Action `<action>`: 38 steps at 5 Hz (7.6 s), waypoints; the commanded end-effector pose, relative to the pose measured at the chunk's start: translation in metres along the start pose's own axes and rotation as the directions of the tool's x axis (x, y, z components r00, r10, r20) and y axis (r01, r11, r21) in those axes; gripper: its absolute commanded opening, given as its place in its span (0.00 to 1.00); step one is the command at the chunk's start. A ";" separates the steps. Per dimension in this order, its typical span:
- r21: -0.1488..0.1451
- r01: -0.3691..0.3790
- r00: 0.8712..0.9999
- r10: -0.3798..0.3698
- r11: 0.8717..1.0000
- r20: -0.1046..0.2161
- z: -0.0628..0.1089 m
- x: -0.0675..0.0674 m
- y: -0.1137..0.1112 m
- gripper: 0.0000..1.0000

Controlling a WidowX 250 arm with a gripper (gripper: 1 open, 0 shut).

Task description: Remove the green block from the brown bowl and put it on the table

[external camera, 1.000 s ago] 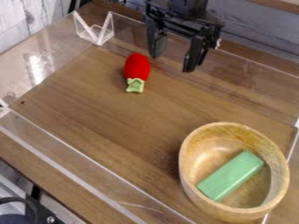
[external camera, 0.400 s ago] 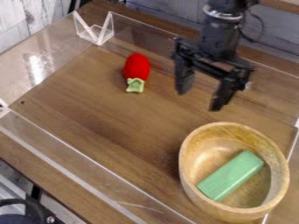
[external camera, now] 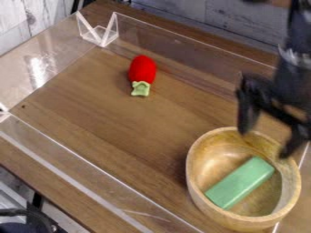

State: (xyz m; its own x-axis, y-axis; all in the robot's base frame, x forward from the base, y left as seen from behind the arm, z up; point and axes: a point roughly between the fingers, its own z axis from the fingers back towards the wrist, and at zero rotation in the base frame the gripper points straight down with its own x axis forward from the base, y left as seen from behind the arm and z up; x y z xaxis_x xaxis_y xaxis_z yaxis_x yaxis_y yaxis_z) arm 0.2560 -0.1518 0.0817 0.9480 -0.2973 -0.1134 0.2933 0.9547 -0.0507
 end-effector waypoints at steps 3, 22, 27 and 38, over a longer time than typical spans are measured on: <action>0.000 0.025 0.998 -0.025 1.000 0.053 -0.009 -0.019 -0.004 1.00; 0.089 -0.162 0.951 0.132 0.983 0.279 0.036 -0.057 0.017 1.00; 0.020 -0.082 0.948 0.072 0.996 0.310 -0.012 -0.049 0.009 1.00; 0.071 -0.003 0.975 -0.013 0.997 0.221 0.033 -0.084 0.047 0.00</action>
State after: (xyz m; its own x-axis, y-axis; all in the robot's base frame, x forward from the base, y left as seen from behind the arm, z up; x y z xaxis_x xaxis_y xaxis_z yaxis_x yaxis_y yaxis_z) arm 0.1875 -0.0801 0.1117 0.9501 -0.3055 0.0629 0.3048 0.9522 0.0220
